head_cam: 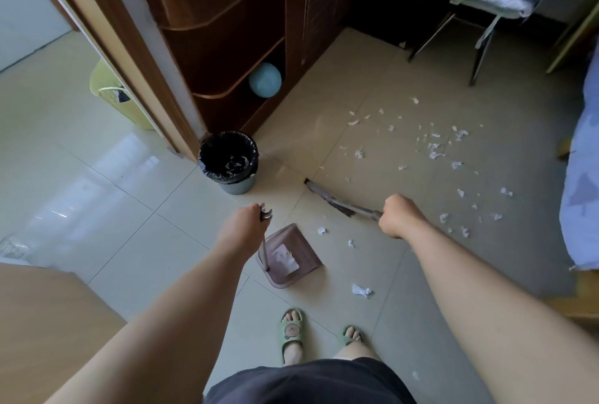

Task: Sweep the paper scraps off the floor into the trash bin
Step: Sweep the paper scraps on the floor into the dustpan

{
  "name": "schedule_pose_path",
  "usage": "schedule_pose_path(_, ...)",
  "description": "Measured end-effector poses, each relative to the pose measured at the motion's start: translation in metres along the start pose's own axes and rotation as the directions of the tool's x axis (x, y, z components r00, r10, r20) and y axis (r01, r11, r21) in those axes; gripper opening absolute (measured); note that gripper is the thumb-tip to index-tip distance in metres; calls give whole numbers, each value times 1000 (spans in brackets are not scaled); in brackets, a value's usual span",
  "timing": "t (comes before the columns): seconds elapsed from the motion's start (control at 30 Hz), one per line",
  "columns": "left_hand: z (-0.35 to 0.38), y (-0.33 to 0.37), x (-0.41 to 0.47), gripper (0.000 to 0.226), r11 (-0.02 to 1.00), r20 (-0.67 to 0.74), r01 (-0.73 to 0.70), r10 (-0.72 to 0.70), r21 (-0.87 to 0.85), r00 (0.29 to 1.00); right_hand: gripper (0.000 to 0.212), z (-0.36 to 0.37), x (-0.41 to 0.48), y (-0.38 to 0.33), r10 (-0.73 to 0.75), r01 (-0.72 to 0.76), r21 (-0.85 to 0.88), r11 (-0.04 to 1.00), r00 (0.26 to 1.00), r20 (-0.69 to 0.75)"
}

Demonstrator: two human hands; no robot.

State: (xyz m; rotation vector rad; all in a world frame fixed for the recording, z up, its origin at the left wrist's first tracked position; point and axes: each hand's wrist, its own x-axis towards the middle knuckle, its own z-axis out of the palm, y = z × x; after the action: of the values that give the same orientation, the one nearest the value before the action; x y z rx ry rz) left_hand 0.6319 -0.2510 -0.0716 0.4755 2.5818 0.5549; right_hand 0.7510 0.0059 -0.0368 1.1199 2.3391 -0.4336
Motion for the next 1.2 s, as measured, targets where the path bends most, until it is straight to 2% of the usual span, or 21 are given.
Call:
schedule_pose_path(0.1,8,9,2,24,999,-3,31,-31,-17,1000,21,10,-4,6,11,-11,8,1000,999,40)
schedule_pose_path(0.17,13,16,2,22,999,-9,48,-48,-16,999,20,14,-8,6,20,-24,34,999,991,130)
schedule_pose_path(0.27,22,26,1,22,998,3,64,-64,-22,998,2,10,-12,9,-9,-7,64,998,972,235)
schedule_pose_path(0.4,26,32,-2,20,997,-2,75,-75,-5,997,21,-14,-11,10,6,-18,40,999,957,290)
schedule_pose_path(0.53,24,32,-2,20,996,-20,93,-93,-5,995,20,-45,-5,21,46,-82,122,989,962,268)
schedule_pose_path(0.63,22,33,-1,25,994,-48,108,-109,-23,993,23,-53,-4,26,35,-54,86,995,977,212)
schedule_pose_path(0.77,17,37,3,30,992,-74,112,-116,-60,991,21,-43,2,28,25,-26,25,999,998,59)
schedule_pose_path(0.9,17,45,8,26,995,-83,90,-93,-36,992,31,-26,10,33,53,-44,143,989,997,-61)
schedule_pose_path(0.97,18,49,11,25,997,-89,79,-79,-5,993,23,-18,12,33,88,-73,175,982,993,-79)
schedule_pose_path(1.03,19,53,14,23,997,-95,72,-71,12,993,3,-10,15,33,109,-92,196,976,991,-78)
schedule_pose_path(1.13,16,55,17,21,997,-103,54,-49,49,994,21,4,20,33,110,-101,162,982,993,-49)
schedule_pose_path(1.2,13,55,20,23,997,-107,46,-39,65,993,24,8,21,29,96,-93,120,988,995,-12)
